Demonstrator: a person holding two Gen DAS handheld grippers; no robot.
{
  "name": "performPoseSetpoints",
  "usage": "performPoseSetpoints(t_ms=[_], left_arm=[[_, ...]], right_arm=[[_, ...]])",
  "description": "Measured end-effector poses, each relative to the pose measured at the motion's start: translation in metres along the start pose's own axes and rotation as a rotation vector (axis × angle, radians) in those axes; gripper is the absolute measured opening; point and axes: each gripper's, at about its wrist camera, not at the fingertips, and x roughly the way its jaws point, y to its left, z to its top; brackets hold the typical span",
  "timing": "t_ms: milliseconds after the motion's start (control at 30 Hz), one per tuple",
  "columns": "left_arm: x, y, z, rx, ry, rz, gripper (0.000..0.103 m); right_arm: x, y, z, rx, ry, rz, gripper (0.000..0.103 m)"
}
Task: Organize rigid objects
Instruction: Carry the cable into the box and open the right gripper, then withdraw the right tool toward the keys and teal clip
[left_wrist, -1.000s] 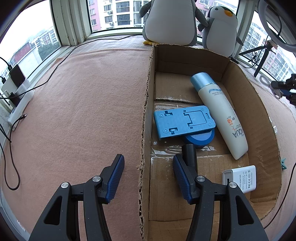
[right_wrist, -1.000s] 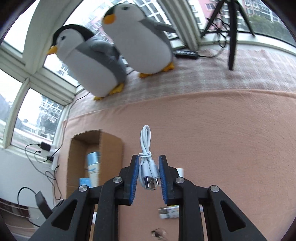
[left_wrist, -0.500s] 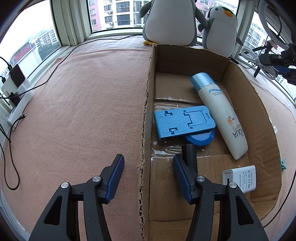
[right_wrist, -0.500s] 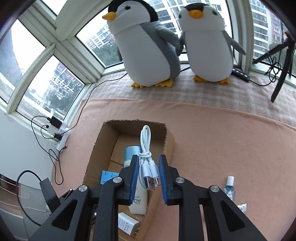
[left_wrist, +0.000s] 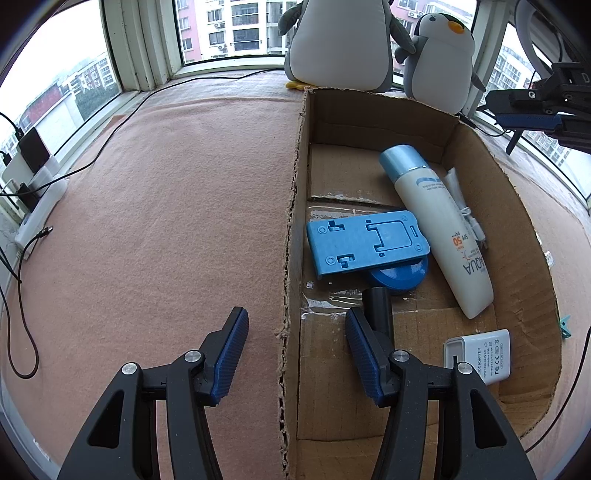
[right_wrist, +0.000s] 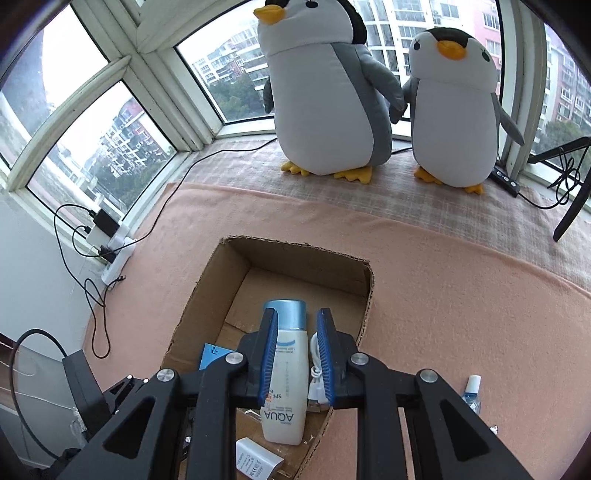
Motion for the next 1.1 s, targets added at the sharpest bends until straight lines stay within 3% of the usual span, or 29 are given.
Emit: performPoseSetpoints(t_ms=[167,300,400,533,833,1100], left_arm=[[0.0,-0.001,-0.001,-0.001,-0.002,0.0,0.059],[0.0,-0.001,-0.001,0.0,-0.002,0.001,0.059],[0.0,-0.001,-0.001,0.0,-0.003,-0.001,0.059],[0.0,-0.001,-0.001,0.001,-0.003,0.0,0.059],[0.0,-0.002,-0.001,0.006,-0.005,-0.002,0.059],[-0.001,-0.003,-0.001,0.018,-0.005,-0.005,0.059]], right_arm=[[-0.006,-0.002,0.0,0.003,-0.008,-0.013,0.021],[-0.012,-0.006,-0.003,0.009,-0.016,-0.033,0.031],[-0.022,-0.01,-0.007,0.023,-0.036,-0.039,0.031],[-0.048,-0.021,-0.013,0.048,-0.072,-0.027,0.031],[-0.125,-0.045,-0.044,0.099,-0.177,-0.101,0.031],[-0.156,-0.061,-0.079,0.144,-0.162,-0.136,0.031]])
